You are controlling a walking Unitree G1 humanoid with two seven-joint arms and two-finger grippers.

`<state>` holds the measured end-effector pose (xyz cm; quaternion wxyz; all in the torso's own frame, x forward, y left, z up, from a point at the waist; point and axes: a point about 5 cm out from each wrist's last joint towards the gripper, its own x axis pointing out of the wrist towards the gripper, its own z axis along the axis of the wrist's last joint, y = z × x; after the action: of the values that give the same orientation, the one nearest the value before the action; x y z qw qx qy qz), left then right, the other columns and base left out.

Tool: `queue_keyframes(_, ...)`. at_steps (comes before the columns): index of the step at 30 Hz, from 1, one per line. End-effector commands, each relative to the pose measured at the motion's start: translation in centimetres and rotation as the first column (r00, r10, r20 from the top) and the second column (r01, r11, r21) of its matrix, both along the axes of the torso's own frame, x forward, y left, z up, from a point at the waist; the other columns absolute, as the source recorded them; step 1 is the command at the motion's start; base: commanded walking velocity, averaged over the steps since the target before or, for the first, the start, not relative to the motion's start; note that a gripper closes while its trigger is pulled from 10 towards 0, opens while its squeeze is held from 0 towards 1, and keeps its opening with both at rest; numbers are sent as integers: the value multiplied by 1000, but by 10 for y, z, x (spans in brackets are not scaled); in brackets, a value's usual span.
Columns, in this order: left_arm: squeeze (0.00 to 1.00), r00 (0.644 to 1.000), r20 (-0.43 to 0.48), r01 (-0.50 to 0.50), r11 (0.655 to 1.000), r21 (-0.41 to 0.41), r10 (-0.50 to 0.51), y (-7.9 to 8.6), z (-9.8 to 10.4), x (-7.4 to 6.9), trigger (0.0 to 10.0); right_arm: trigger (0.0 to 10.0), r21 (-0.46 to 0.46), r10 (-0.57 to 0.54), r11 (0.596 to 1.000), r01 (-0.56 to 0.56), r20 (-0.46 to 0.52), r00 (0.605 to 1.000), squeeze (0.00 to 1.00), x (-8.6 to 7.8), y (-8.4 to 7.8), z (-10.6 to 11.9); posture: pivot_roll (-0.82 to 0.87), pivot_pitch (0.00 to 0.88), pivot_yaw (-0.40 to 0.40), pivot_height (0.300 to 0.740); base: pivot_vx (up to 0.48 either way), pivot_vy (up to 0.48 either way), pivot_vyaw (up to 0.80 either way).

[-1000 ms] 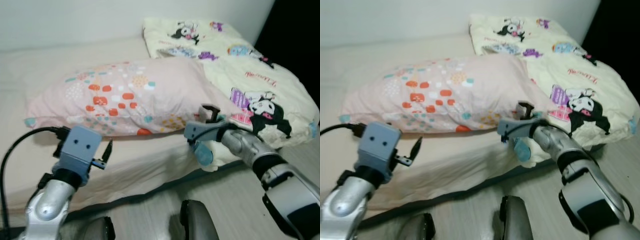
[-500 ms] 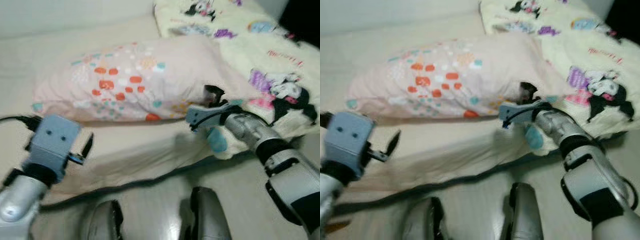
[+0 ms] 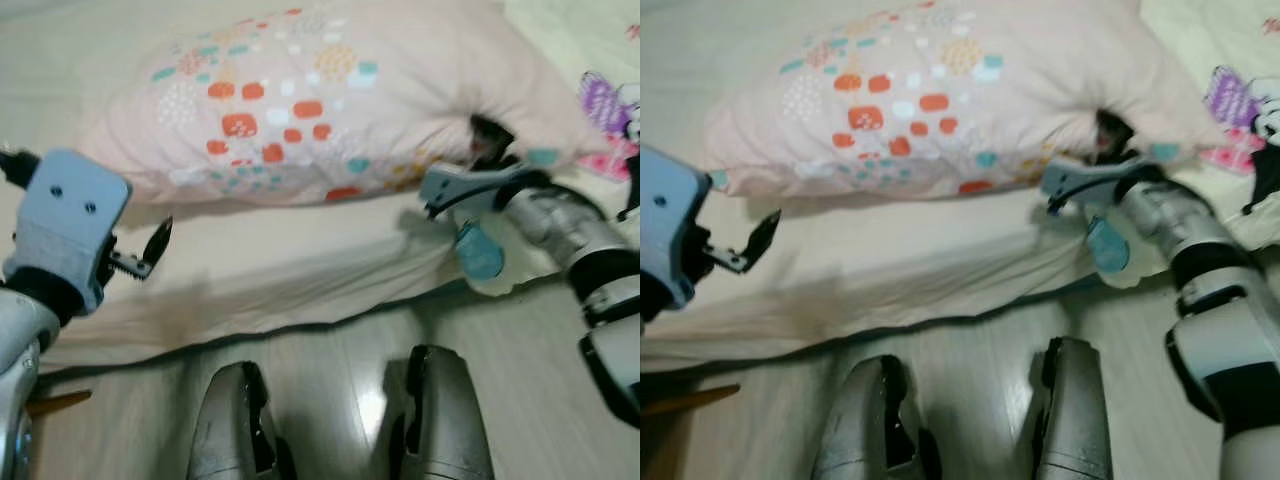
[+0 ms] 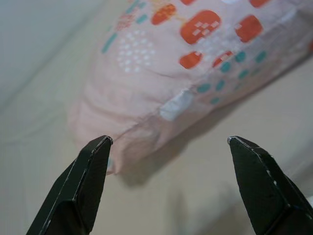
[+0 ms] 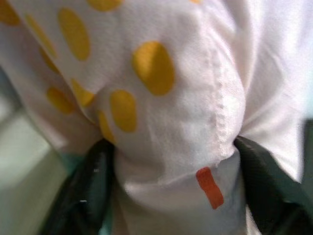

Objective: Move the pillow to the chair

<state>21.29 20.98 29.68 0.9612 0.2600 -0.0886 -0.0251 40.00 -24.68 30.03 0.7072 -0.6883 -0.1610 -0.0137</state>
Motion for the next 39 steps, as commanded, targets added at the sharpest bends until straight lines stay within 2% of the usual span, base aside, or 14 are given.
queue_keyframes(1, 0, 999, -33, -1, 1000, 1, 1, 0, -1, -4, 10000, 0, 10, 21, 1000, -21, 32, 999, 0, -2, 0, 6, 112, 546, 156, 500, 0, 0, 0)
queue_keyframes(9, 0, 997, -74, 0, 1000, -9, 0, -2, -5, -11, 10000, 0, 31, 84, 996, -84, 7, 996, 0, 0, 12, -2, 111, 537, 121, 500, 0, 0, 0)
queue_keyframes(14, 0, 997, -63, -40, 999, -30, 38, 2, -6, -8, 10000, 0, 135, 135, 983, -126, -62, 989, 0, 1, 20, -9, 81, 493, 87, 500, 0, 0, 0)
queue_keyframes(19, 0, 998, -45, -55, 996, -72, 52, -1, -10, -3, 10000, 0, 381, 171, 918, -106, -140, 975, 0, 2, 15, -16, 53, 412, 45, 500, 0, 0, 0)
queue_keyframes(22, 0, 998, -45, -55, 996, -72, 52, -1, -10, -3, 10000, 0, 381, 171, 918, -106, -140, 975, 0, 2, 15, -16, 53, 412, 45, 500, 0, 0, 0)
queue_keyframes(23, 0, 998, -33, -65, 993, -98, 62, -2, -12, -2, 10000, 0, 498, 218, 859, -116, -153, 964, 0, 3, 18, -17, 42, 376, 30, 500, 0, 0, 0)
queue_keyframes(24, 0, 997, -7, -73, 988, -134, 72, -5, -13, 1, 10000, 0, 656, 310, 739, -154, -128, 942, 0, 4, 29, -15, 17, 288, -6, 500, 0, 0, 0)
queue_keyframes(25, 0, 997, -7, -73, 988, -134, 72, -5, -13, 1, 10000, 0, 656, 310, 739, -154, -128, 942, 0, 4, 29, -15, 17, 288, -6, 500, 0, 0, 0)
queue_keyframes(26, 0, 996, 19, -78, 982, -171, 82, -8, -14, 6, 10000, 0, 770, 413, 604, -207, -81, 907, 0, 3, 44, -12, 7, 236, -21, 500, 0, 0, 0)
queue_keyframes(27, 0, 996, 19, -78, 982, -171, 82, -8, -14, 6, 10000, 0, 770, 413, 604, -207, -81, 907, 0, 3, 44, -12, 7, 236, -21, 500, 0, 0, 0)
queue_keyframes(30, 0, 994, 62, -70, 972, -224, 86, -17, -17, 19, 10000, 0, 896, 539, 366, -252, 16, 842, 0, -4, 70, -13, -6, 141, -43, 515, 0, 0, 0)
queue_keyframes(32, 0, 994, 62, -70, 972, -224, 86, -17, -17, 19, 10000, 0, 896, 539, 366, -252, 16, 842, 0, -4, 70, -13, -6, 141, -43, 515, 0, 0, 0)
queue_keyframes(34, 0, 993, 87, -56, 966, -251, 80, -23, -18, 27, 10000, 0, 922, 557, 293, -254, 52, 829, 0, -9, 79, -15, -25, 60, -55, 524, 0, 0, 0)
queue_keyframes(39, 0, 990, 121, -34, 952, -304, 74, -32, -19, 41, 10000, 0, 929, 589, 266, -258, 56, 806, 0, -15, 88, -16, -50, 0, -66, 539, 0, 0, 0)
